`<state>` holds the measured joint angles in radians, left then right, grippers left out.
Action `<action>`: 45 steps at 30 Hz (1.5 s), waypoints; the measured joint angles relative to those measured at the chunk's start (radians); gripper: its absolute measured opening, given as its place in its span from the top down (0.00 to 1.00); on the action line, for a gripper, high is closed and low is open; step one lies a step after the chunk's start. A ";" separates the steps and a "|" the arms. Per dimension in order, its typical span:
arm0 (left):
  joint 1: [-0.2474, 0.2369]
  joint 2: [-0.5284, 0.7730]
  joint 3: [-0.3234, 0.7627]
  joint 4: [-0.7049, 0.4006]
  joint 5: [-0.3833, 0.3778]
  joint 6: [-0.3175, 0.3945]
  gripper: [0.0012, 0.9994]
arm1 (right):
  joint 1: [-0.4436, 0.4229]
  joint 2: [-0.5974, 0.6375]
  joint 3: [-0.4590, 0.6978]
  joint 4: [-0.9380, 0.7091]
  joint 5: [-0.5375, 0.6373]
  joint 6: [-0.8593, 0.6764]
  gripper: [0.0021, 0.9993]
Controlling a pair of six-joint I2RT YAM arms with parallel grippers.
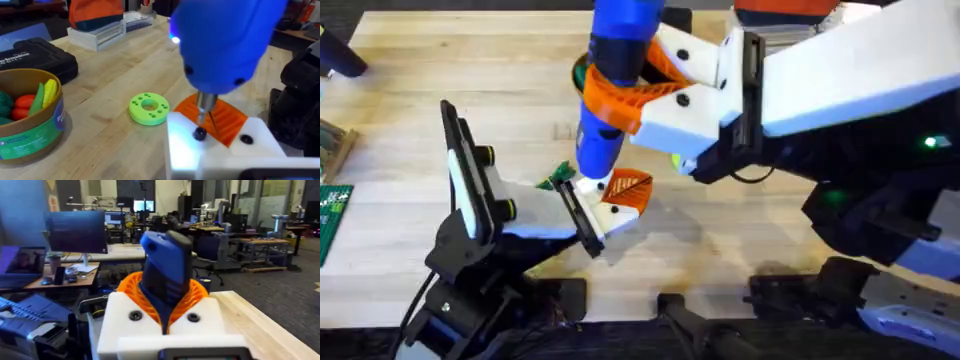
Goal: Pick up the gripper from the table and insert it into the empty holder that is missing its gripper. Then pick up a screw, insert it into the mounting hole, and use the screwdriver to tighten it. Finally, clean up the table by picking up the vegetable and placing it into the bucket.
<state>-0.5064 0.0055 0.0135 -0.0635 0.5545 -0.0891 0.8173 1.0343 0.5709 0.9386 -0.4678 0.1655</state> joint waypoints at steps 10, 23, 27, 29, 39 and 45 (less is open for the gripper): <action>0.000 0.000 0.000 0.000 0.000 0.000 0.99 | 0.000 0.000 0.000 -0.002 -0.039 0.000 0.97; 0.000 0.000 0.000 0.000 0.000 0.000 0.99 | -0.022 0.000 0.000 -0.027 -0.050 -0.001 0.97; 0.000 0.000 0.000 0.000 0.000 0.000 0.99 | -0.023 0.000 0.000 -0.028 -0.050 -0.001 0.97; 0.000 0.000 0.000 0.000 0.000 0.000 0.99 | -0.023 0.000 0.000 -0.034 -0.050 -0.001 0.97; 0.000 0.000 0.000 0.000 0.000 0.000 0.99 | -0.023 0.000 0.000 -0.072 -0.053 0.000 0.97; 0.000 0.000 0.000 0.000 0.000 0.000 0.99 | -0.023 0.000 0.000 -0.080 -0.053 -0.001 0.97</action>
<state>-0.5064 0.0055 0.0135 -0.0639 0.5545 -0.0891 0.7944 1.0344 0.5709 0.8589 -0.5206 0.1646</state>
